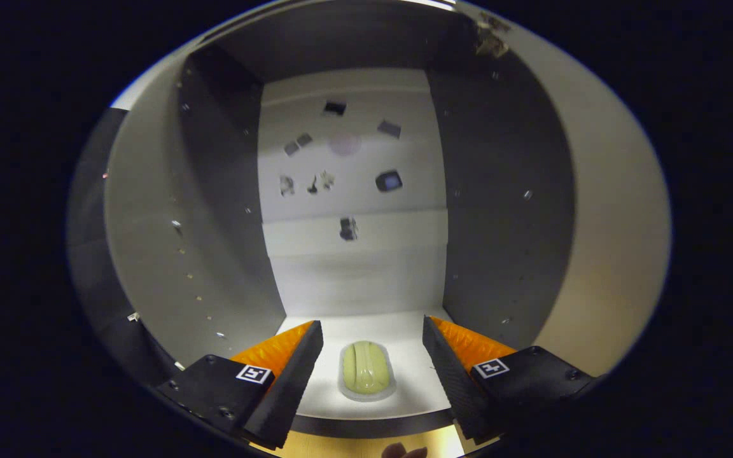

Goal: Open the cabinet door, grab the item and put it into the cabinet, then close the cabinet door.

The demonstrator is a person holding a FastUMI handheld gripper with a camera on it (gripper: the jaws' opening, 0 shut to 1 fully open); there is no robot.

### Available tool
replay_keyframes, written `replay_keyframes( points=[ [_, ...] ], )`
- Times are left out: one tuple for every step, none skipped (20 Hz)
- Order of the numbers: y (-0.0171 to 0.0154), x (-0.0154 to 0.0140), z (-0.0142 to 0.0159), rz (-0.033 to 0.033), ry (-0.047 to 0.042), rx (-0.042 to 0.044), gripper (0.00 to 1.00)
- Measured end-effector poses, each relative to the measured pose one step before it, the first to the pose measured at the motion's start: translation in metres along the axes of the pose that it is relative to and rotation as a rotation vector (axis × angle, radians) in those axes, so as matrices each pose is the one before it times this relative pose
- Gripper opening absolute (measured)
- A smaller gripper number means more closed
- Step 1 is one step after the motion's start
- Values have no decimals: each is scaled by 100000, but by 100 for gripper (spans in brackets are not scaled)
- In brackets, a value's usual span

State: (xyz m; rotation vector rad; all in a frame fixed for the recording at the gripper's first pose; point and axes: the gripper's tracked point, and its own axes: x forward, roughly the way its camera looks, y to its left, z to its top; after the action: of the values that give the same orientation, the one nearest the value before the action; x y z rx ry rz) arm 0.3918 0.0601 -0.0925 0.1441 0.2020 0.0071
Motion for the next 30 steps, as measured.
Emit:
replay_keyframes(
  points=[
    [163,-1822,1065,-35,-3938,-1062,99],
    [89,-1868,1121,108,-3722,-1484,99],
    [80,-1868,1046,58,-3644,-1959,99],
    [-171,-1760,944,-120,-3378,-2252,99],
    [-284,-1805,931,-255,-3105,-2357,99],
    [-354,-1871,803,-655,-2252,-1974,99],
    [-369,-1635,699,-664,-1481,-1343,99],
    [-513,-1759,669,-691,-1095,-1442,98],
    [-707,-1687,596,-1212,-1186,-949,98],
    [-593,-1591,793,-753,-1795,-573,98],
    [-663,-1470,777,-1085,-1823,-366,98],
    [-884,-1538,555,-1366,-994,-187,98],
    [-758,-1397,572,-841,-1108,104,98],
    [-948,-1451,533,-1100,-783,-115,98],
    [-739,-1333,374,-585,-278,-311,97],
    [-961,-1451,240,-1059,-175,-265,97],
    [-798,-1388,263,-696,-16,-207,97],
    [-1068,-1413,368,-1503,-798,39,98],
    [-985,-1310,370,-1461,-793,182,98],
    [-970,-1217,323,-946,-660,-463,98],
    [-1171,-1046,133,-1557,-559,-1099,97],
    [-1411,-982,6,-2217,427,-828,97],
    [-1152,-1056,-120,-1634,775,29,97],
    [-1267,-784,-165,-2007,701,-1401,97],
    [-2005,-425,-152,-3583,300,-2009,97],
    [-2014,-387,79,-3813,-505,-1366,97],
    [-2241,-263,149,-4392,-741,-1154,97],
    [-2155,161,-115,-4794,-857,-808,97],
    [-2010,322,-438,-4255,514,683,97],
    [-1363,1036,-785,-3562,1661,1390,97]
  ],
)
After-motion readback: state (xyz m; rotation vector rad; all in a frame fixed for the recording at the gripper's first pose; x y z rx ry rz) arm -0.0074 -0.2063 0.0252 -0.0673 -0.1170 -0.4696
